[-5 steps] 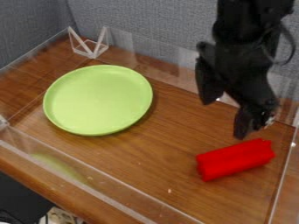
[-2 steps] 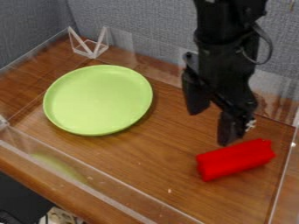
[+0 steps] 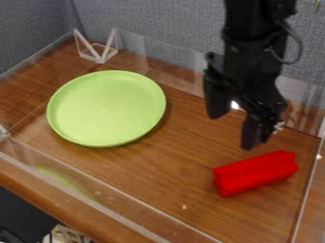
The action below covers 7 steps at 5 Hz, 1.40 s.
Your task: Put the red object on the right side
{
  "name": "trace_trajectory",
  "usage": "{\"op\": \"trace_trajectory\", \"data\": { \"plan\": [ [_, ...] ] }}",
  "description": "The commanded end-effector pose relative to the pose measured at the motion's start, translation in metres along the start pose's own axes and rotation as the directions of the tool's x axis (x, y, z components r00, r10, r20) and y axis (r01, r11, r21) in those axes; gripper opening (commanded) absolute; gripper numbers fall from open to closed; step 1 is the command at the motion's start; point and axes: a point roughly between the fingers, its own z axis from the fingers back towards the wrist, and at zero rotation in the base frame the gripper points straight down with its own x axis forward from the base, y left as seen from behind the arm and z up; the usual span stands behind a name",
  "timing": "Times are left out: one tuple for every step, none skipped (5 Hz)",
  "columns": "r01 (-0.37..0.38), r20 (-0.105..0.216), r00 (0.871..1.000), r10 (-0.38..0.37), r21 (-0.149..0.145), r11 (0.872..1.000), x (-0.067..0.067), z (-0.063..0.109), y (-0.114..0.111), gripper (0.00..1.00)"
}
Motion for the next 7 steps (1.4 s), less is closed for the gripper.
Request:
{"op": "trace_trajectory", "data": {
  "plan": [
    [0.004,0.025,1.0,-0.005,0.017,1.0,0.012,0.014,-0.002,1.0],
    [0.029,0.005,1.0,-0.029,-0.001,1.0,0.0,0.013,-0.002,1.0],
    [0.036,-0.003,0.999,-0.036,-0.01,0.999,-0.011,0.014,0.002,1.0],
    [-0.047,0.005,0.999,0.047,0.0,0.999,-0.009,0.029,-0.006,1.0],
    [-0.112,0.012,0.994,0.112,0.019,0.994,-0.005,0.039,-0.017,1.0],
    [-0.07,0.002,0.998,0.07,-0.004,0.998,-0.003,0.028,-0.015,1.0],
    [-0.047,0.007,0.999,0.047,-0.011,0.999,-0.005,0.022,-0.009,1.0]
  ]
}}
